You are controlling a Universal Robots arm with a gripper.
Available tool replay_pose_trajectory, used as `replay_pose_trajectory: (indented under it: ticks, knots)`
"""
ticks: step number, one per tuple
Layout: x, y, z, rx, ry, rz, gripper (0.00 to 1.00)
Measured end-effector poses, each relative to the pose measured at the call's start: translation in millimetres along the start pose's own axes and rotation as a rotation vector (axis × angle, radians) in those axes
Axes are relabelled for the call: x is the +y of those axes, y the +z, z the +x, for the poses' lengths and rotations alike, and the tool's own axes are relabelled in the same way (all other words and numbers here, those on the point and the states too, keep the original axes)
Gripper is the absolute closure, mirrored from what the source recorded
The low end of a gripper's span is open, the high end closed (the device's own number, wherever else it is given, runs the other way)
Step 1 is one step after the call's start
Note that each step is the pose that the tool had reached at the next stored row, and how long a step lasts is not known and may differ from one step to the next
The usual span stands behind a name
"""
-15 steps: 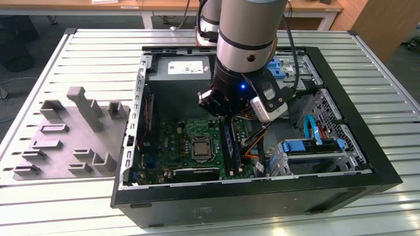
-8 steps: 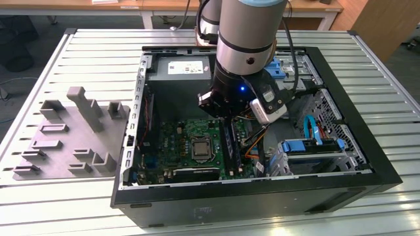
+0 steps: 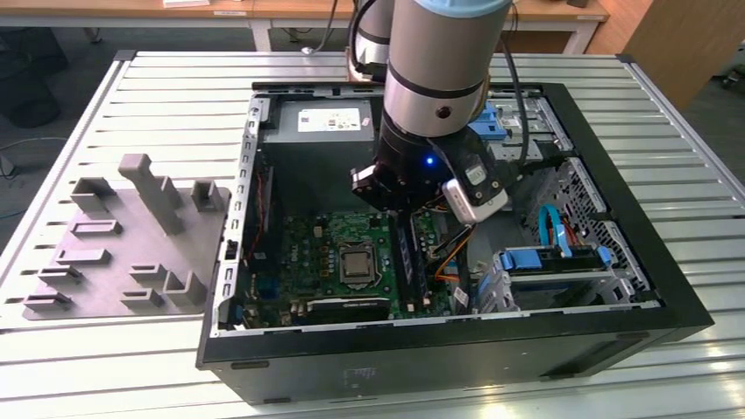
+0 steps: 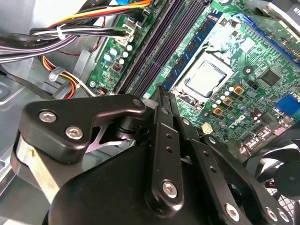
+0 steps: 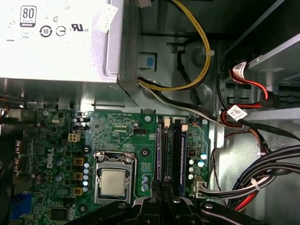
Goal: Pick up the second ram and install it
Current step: 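Insert the second ram into the second slot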
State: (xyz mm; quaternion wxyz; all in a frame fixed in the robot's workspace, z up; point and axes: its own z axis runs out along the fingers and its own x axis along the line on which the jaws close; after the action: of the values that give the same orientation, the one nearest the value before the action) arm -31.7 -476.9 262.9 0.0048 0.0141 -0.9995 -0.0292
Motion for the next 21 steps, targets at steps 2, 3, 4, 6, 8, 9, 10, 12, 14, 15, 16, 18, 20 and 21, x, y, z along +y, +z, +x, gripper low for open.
replay_pose_trajectory:
  ticks: [2, 3, 4, 6, 8, 9, 10, 12, 14, 15, 16, 18, 20, 21]
  knots:
    - [-0.3, 1.0, 0.0, 0.0000, 0.000, 0.0001, 0.88]
    - [-0.4, 1.5, 0.0, 0.0000, 0.000, 0.0001, 0.88]
    - [-0.6, 1.9, 0.0, 0.0000, 0.000, 0.0002, 0.88]
    - [-0.9, 2.8, 0.0, -0.0001, 0.000, 0.0001, 0.88]
    - [-1.3, 3.7, 0.0, 0.0000, 0.000, 0.0000, 0.88]
    - [-1.3, 4.0, 0.0, 0.0000, 0.001, 0.0001, 0.88]
    - [-1.3, 4.1, 0.0, 0.0001, 0.001, 0.0002, 0.88]
    - [-1.4, 4.4, 0.0, 0.0000, 0.001, 0.0001, 0.88]
    - [-1.4, 4.4, 0.0, 0.0000, 0.000, 0.0001, 0.88]
    - [-1.4, 4.5, 0.0, 0.0000, 0.001, 0.0001, 0.88]
    - [-1.4, 4.8, 0.0, -0.0001, 0.000, -0.0001, 0.88]
    - [-1.4, 5.1, -1.0, -0.0001, 0.000, 0.0000, 0.88]
    - [-1.5, 5.3, -2.5, 0.0000, 0.000, 0.0002, 0.88]
    - [-1.5, 5.6, -3.4, 0.0000, 0.001, 0.0000, 0.88]
